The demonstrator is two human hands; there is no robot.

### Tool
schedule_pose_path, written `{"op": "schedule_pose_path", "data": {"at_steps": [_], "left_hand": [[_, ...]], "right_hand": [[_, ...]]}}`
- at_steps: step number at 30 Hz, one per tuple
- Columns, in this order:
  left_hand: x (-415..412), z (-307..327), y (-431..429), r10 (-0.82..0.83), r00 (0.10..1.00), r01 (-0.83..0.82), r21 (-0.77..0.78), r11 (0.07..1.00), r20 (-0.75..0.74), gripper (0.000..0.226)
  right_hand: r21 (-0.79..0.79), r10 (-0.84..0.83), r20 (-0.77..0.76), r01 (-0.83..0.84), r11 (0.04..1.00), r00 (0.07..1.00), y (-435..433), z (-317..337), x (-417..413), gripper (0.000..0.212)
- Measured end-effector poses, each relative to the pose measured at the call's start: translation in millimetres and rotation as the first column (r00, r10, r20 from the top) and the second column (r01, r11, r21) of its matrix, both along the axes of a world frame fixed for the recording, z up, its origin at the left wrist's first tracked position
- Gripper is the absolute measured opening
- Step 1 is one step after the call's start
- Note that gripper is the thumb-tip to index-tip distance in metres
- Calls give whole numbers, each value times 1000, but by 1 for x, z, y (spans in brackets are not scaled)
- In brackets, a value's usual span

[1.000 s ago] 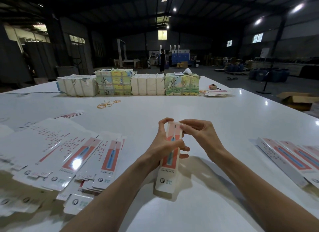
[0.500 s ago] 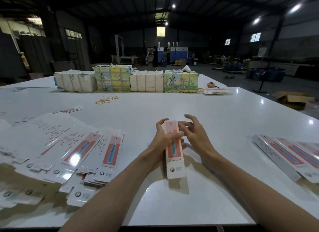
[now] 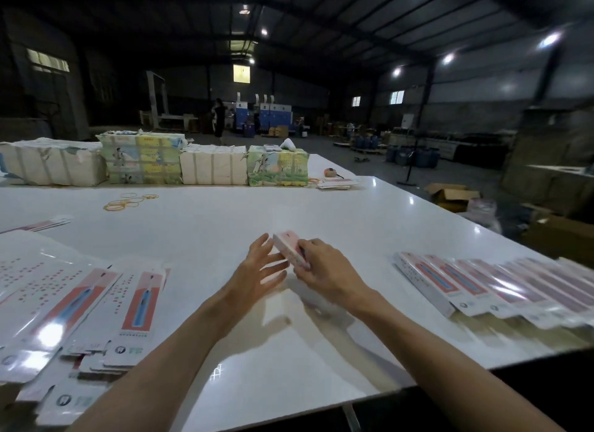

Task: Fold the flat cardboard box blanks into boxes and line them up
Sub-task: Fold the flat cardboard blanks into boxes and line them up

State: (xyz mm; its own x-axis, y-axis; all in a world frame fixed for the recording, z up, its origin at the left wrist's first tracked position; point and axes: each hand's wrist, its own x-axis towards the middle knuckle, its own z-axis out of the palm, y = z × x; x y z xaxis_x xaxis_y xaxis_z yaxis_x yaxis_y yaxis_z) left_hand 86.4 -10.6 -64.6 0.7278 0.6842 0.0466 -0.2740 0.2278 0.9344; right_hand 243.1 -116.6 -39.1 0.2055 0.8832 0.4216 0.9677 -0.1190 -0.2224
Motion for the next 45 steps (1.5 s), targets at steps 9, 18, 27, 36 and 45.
{"op": "schedule_pose_path", "data": {"at_steps": [9, 18, 27, 36, 45], "left_hand": [[-4, -11, 3, -163, 980, 192, 313, 930, -116, 39], [-8, -4, -8, -103, 973, 182, 410, 894, -206, 23], [-14, 5, -3, 64, 969, 9, 289, 957, -240, 25], [-64, 52, 20, 570, 438, 205, 695, 689, -695, 37], [-167, 71, 43, 752, -382, 225, 736, 639, -537, 46]], "right_hand": [[-129, -476, 183, 501, 856, 860, -100, -16, 108, 39], [-111, -568, 266, 610, 784, 779, -111, -11, 110, 44], [8, -173, 5, 173, 985, 985, 22, -4, -2, 21], [0, -42, -125, 42, 999, 991, 34, -37, -2, 19], [10, 2, -250, 0, 1000, 968, 38, -39, 1, 18]]}}
